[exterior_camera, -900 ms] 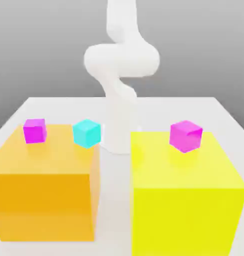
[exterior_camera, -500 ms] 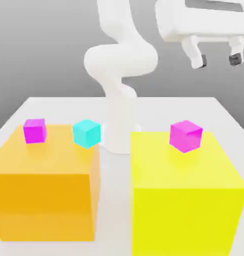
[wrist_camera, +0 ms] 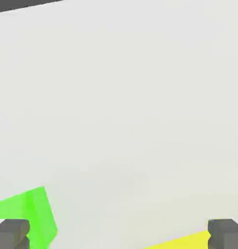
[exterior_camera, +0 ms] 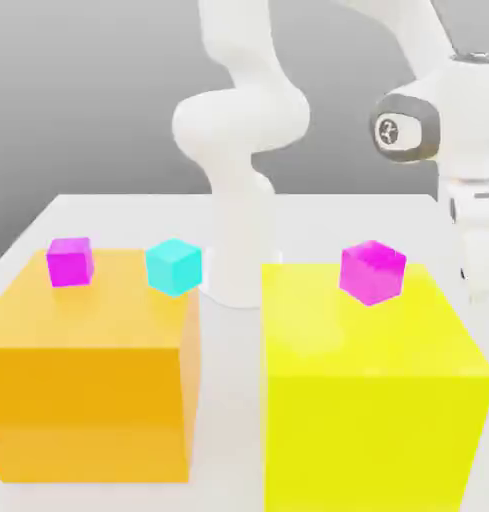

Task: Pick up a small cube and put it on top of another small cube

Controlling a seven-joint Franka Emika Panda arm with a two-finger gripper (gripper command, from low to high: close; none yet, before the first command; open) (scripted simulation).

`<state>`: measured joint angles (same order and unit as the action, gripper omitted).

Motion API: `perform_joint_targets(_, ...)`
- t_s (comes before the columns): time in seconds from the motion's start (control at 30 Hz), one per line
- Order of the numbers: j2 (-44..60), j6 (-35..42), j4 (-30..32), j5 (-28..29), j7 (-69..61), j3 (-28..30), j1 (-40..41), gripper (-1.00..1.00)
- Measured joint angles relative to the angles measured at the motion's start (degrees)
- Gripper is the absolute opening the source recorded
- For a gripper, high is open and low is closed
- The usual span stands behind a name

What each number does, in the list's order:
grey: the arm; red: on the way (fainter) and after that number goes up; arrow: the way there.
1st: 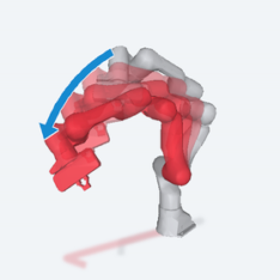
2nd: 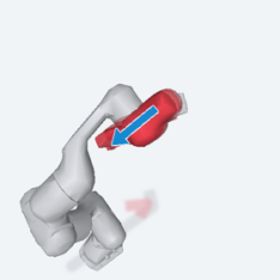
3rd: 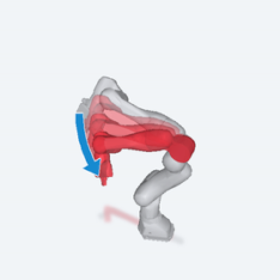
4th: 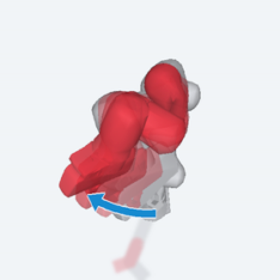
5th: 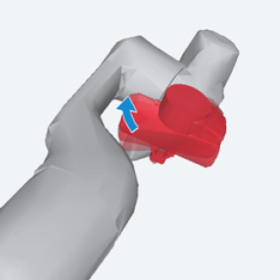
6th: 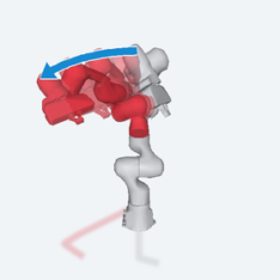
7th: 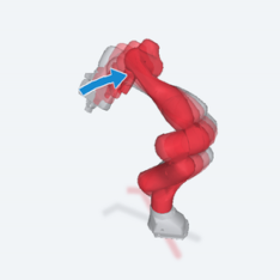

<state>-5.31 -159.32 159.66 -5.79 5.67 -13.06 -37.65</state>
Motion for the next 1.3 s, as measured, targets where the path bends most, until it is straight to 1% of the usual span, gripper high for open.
perform_joint_targets(0.07, 2.72, -1.93, 1.91, 2.63, -0.57, -1.44, -2.31, 0.00)
perform_joint_targets(0.13, 6.01, -4.41, 2.80, 6.42, 0.57, -1.23, -4.17, 0.00)
perform_joint_targets(0.27, 14.09, -10.82, 1.77, 14.32, 5.70, 4.07, -6.80, 0.00)
perform_joint_targets(0.33, 18.21, -14.20, 1.06, 16.59, 7.48, 7.64, -9.81, 0.00)
perform_joint_targets(0.37, 19.70, -15.44, 0.81, 17.13, 7.95, 8.85, -10.90, -1.00)
perform_joint_targets(0.6, 19.79, -15.44, 0.79, 17.39, 8.15, 9.00, -11.00, -1.00)
perform_joint_targets(0.67, 16.70, -12.93, 1.35, 15.43, 6.60, 7.05, -9.52, -1.00)
perform_joint_targets(0.7, 16.70, -12.90, 1.35, 15.47, 6.64, 7.04, -9.51, -1.00)
perform_joint_targets(0.73, 13.76, -10.56, 1.89, 13.02, 4.83, 5.46, -8.53, -1.00)
perform_joint_targets(0.83, 6.91, -4.85, 3.04, 7.39, 0.84, 3.77, -8.59, -1.00)
perform_joint_targets(0.93, 3.46, 2.07, 0.31, 6.73, -1.05, 4.58, -9.15, -1.00)
perform_joint_targets(1.1, -2.21, 14.34, -5.54, 7.15, -5.66, 7.40, -5.86, -1.00)
perform_joint_targets(1.3, -10.11, 29.11, -12.21, 8.76, -11.98, 12.29, -1.46, -1.00)
